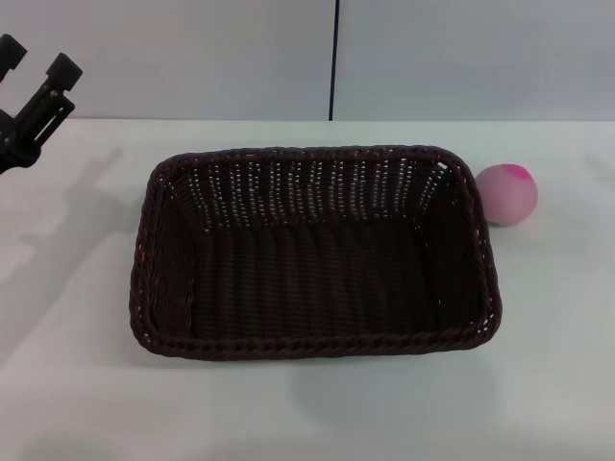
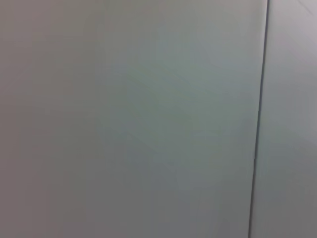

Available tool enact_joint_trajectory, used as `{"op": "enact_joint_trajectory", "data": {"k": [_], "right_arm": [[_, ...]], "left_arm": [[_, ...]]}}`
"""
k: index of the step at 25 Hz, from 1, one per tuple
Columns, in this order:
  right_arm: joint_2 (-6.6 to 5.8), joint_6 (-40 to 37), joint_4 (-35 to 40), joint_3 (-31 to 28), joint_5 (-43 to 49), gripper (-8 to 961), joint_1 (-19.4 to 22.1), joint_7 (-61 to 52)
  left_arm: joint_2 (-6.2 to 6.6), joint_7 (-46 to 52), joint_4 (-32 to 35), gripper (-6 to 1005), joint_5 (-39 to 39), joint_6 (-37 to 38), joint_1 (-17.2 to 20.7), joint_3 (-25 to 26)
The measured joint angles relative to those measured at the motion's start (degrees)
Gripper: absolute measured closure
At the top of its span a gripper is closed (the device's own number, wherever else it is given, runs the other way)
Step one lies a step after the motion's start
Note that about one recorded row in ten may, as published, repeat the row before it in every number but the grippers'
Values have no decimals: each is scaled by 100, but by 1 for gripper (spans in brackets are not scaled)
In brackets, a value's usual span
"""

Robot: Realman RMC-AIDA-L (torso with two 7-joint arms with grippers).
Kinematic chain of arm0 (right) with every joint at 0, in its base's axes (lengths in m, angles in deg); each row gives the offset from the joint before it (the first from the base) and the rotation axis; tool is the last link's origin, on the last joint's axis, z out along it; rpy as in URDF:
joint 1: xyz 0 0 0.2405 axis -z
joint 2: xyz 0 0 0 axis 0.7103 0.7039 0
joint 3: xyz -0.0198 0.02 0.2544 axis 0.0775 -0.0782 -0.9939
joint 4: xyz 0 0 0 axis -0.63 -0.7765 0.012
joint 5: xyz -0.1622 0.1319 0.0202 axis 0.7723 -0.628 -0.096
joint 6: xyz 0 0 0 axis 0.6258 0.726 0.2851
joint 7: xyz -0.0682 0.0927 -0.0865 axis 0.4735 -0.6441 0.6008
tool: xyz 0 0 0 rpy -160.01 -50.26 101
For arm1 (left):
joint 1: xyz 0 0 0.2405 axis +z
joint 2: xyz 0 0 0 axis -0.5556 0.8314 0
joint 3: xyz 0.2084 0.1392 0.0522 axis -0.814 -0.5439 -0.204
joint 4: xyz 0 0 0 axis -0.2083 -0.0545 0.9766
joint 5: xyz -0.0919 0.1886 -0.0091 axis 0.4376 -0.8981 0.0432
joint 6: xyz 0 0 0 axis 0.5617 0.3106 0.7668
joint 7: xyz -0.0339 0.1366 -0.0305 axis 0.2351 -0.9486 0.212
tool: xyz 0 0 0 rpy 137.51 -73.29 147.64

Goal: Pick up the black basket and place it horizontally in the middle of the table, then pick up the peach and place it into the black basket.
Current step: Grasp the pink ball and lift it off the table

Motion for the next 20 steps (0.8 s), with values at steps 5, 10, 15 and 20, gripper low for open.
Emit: {"op": "enact_joint_trajectory", "data": {"k": [5, 10, 15, 20], "right_arm": [[-203, -443, 393, 398, 1487, 216, -594, -962], [-242, -497, 380, 1089, 2614, 224, -1066, -1320], [-70, -244, 377, 1609, 2847, 223, -1239, -1345], [58, 124, 145, 2016, 3063, 224, -1376, -1355]], "left_arm": [[-1, -30, -123, 190, 0, -41, -63, 4], [0, -30, -166, 191, 0, -47, -72, 5], [-7, -30, -234, 191, 0, -21, -48, 5], [-17, -21, -262, 192, -1, -1, -3, 5]]}}
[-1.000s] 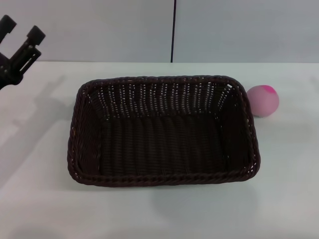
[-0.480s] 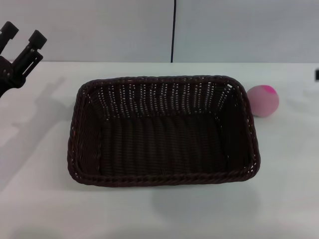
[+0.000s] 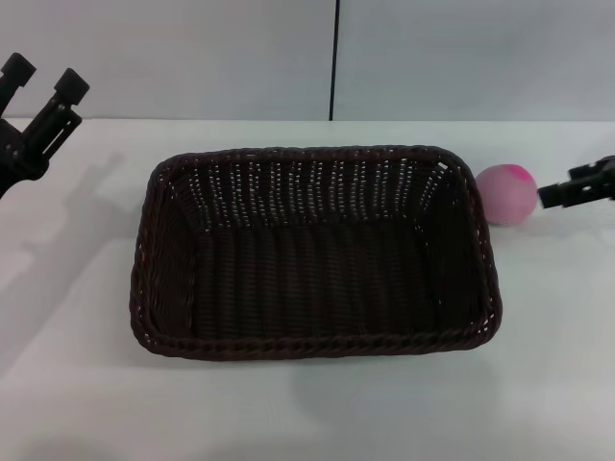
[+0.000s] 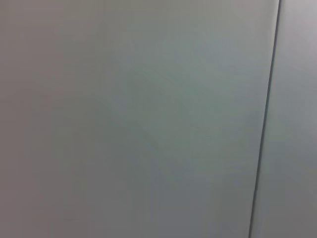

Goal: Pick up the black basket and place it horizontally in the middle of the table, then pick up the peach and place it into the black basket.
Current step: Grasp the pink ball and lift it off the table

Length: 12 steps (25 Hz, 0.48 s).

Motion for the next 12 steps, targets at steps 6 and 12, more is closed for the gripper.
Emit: {"op": "enact_joint_trajectory", "data": {"k": [6, 12], "right_arm": [[119, 428, -284, 196, 121, 223, -128, -3], [253, 815, -328, 326, 325, 235, -209, -126]], "left_arm": [[1, 12, -43, 193, 0, 6, 11, 0], [5, 15, -60, 194, 0, 15, -25, 0]]}}
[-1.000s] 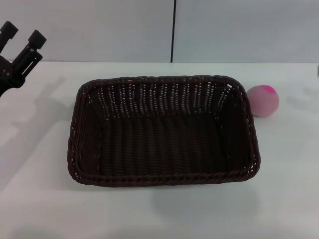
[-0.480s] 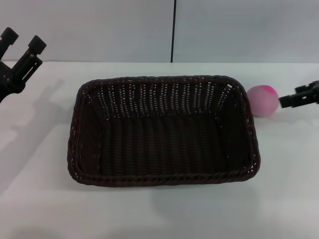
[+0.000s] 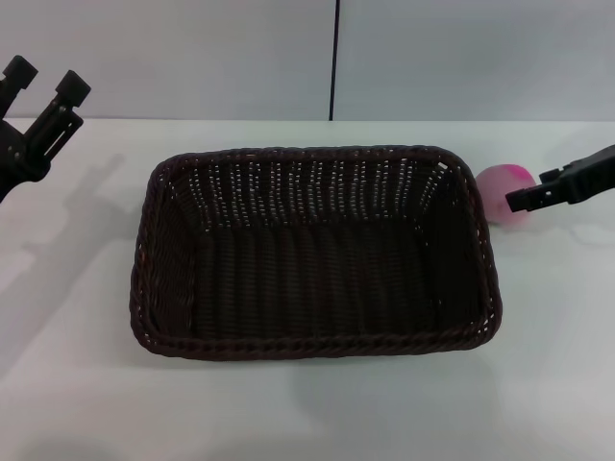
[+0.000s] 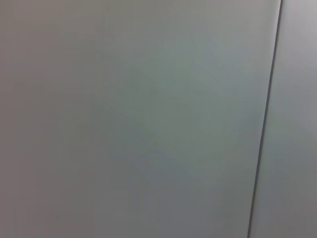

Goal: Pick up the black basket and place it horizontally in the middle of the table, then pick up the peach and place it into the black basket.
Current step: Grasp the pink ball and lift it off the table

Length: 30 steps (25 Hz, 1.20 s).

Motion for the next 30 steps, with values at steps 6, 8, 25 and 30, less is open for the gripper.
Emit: {"op": "enact_joint_trajectory", "data": {"k": [6, 8, 25, 30], "right_arm": [[74, 360, -45, 240, 35, 271, -32, -101], [85, 454, -130, 307, 36, 282, -69, -105], [183, 1135, -530, 414, -9, 531, -131, -92], [198, 1154, -526, 382, -20, 678, -95, -96]], "left_arm": [[-5, 0, -6, 195, 0, 1, -16, 0], [-5, 18, -6, 195, 0, 1, -34, 0], [-6, 38, -8, 198, -1, -2, -51, 0], [-6, 34, -41, 199, 0, -12, -51, 0]]}}
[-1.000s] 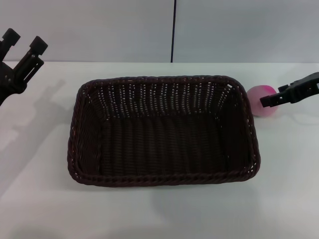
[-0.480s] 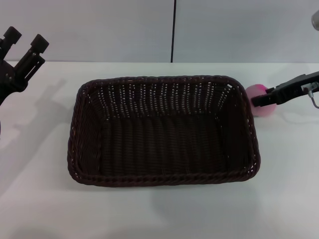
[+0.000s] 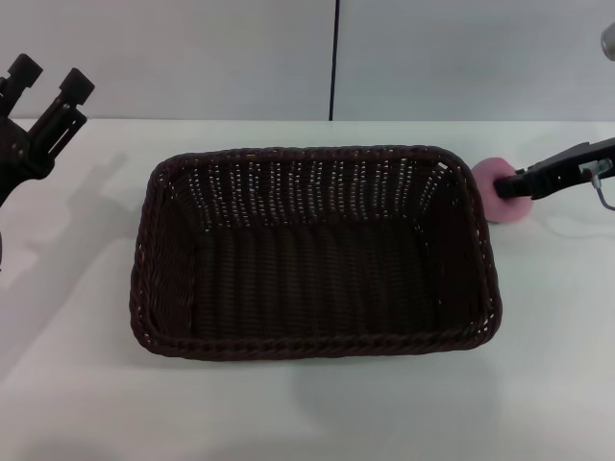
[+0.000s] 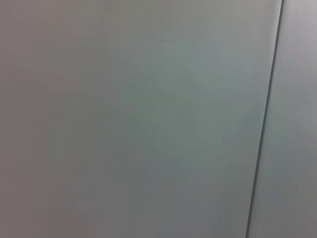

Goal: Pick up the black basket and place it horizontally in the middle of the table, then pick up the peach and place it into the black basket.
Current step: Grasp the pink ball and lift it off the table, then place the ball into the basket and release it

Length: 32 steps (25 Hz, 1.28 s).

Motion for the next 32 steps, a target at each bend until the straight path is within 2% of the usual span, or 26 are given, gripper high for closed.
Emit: {"op": "enact_joint_trajectory", "data": {"k": [3, 9, 14, 17, 18, 20, 22, 23, 24, 25, 27, 28, 32], "right_arm": [[7, -3, 1, -7, -37, 770, 14, 3], [20, -41, 72, -40, -205, 824, 78, 40], [70, -12, 427, 0, -853, 868, 346, 45], [75, -7, 653, -10, -1458, 893, 563, 68], [75, -12, 828, -6, -2109, 902, 773, 255], [76, -22, 880, -1, -2413, 905, 852, 371], [81, -134, 943, 15, -3346, 908, 1051, 823], [81, -400, 869, 15, -4225, 909, 1180, 1356], [81, -400, 869, 15, -4225, 911, 1180, 1356], [77, -832, 644, 18, -4971, 913, 1232, 1962], [74, -1048, 519, 17, -5227, 916, 1229, 2211], [69, -1519, 175, 23, -5549, 917, 1146, 2646], [58, -2044, -275, 104, -5652, 909, 985, 3093]], "left_arm": [[0, -12, -25, 199, 0, 3, -4, 0], [0, -14, -33, 199, 0, 5, -7, 0], [1, -8, -40, 199, 0, 9, -6, 3], [5, 3, -42, 199, 0, 46, -4, 30], [6, 3, -42, 199, 0, 57, -3, 54], [6, 3, -42, 199, 0, 57, -3, 54], [8, 4, -42, 199, 0, 65, 3, 73], [9, 5, -43, 199, 0, 65, 8, 73], [9, 4, -42, 199, 0, 65, 9, 73], [9, 4, -42, 199, 0, 65, 9, 73], [9, 5, -43, 199, 0, 65, 10, 73], [9, 5, -42, 199, 0, 66, 7, 73], [5, 5, -42, 199, 0, 65, -2, 71]]}}
